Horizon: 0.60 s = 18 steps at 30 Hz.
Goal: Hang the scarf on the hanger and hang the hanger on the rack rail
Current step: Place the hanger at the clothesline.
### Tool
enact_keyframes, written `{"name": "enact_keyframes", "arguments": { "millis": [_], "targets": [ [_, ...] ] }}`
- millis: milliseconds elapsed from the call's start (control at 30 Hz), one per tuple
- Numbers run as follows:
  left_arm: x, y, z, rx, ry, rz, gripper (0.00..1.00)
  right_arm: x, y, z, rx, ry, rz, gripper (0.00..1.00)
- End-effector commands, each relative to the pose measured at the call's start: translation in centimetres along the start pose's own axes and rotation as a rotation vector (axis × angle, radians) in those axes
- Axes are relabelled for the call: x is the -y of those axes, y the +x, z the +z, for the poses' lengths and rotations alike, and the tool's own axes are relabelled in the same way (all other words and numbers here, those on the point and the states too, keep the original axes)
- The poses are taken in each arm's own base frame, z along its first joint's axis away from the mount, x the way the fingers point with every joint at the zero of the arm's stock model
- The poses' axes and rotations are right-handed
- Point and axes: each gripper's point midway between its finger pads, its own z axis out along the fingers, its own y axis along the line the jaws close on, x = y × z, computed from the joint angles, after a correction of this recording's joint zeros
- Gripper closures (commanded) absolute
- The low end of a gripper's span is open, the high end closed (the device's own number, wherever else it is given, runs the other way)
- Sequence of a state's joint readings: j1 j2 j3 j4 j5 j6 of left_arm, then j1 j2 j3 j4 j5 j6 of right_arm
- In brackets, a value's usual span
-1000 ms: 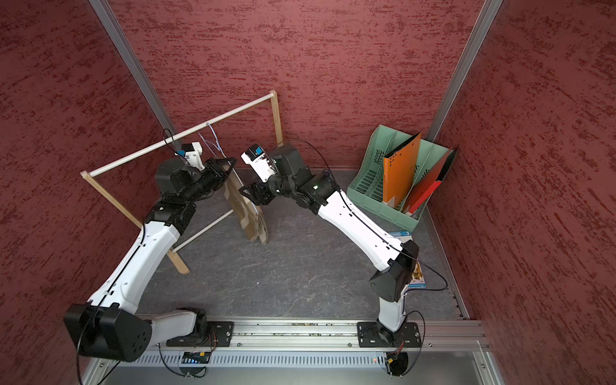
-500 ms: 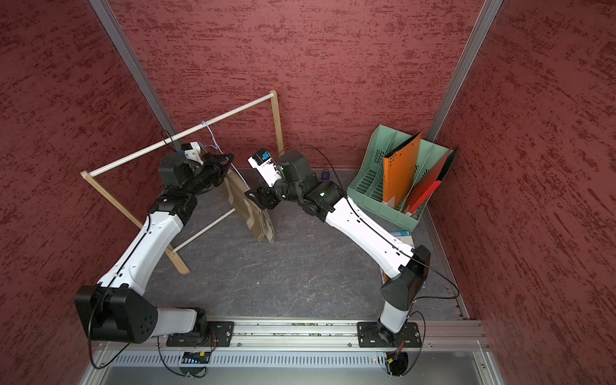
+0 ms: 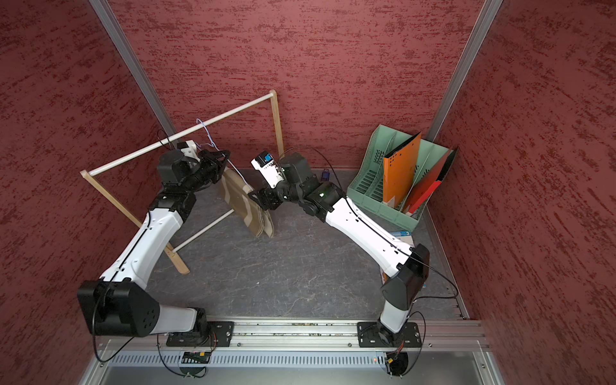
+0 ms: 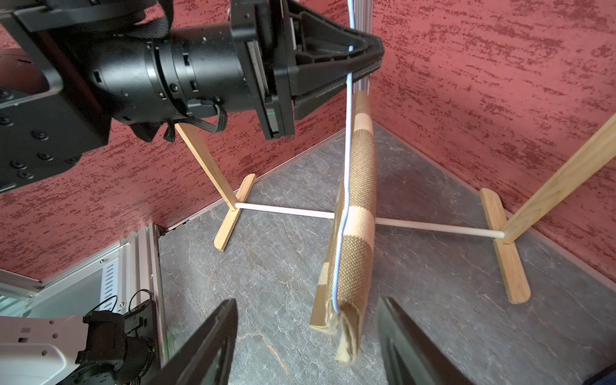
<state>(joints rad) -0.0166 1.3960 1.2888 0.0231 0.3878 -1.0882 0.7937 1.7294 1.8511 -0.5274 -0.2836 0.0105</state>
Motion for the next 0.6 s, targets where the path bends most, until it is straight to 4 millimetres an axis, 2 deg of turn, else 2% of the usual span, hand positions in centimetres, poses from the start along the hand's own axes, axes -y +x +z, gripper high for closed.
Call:
{"name": "enact_keyframes", "arguments": {
  "millis": [0,200,333,433,567],
  "targets": [
    [2.6,-2.2,-0.3,0.062,0.069,0.022,1.00,0.0,-1.7,-1.7,0.063,0.008,-0.008,0.29],
    [-0.2,-2.1,0.2,0.058,0.033,-0.025,1.00,0.3,-1.6,-1.8,0.065,0.012,0.001,0.29],
    [-1.4,-1.6,-0.1,0.058,0.019,-0.031,0.91,0.5,-1.3,-1.8,0.057,0.019,0.001,0.29],
    [-2.2,-1.0,-0.4,0.055,0.005,-0.036,0.90,0.8,-1.2,-2.0,0.059,0.029,0.002,0.29],
    [-2.7,-0.4,-1.0,0.056,0.001,-0.034,0.77,0.9,-1.3,-2.3,0.066,0.031,0.007,0.28]
  ]
}}
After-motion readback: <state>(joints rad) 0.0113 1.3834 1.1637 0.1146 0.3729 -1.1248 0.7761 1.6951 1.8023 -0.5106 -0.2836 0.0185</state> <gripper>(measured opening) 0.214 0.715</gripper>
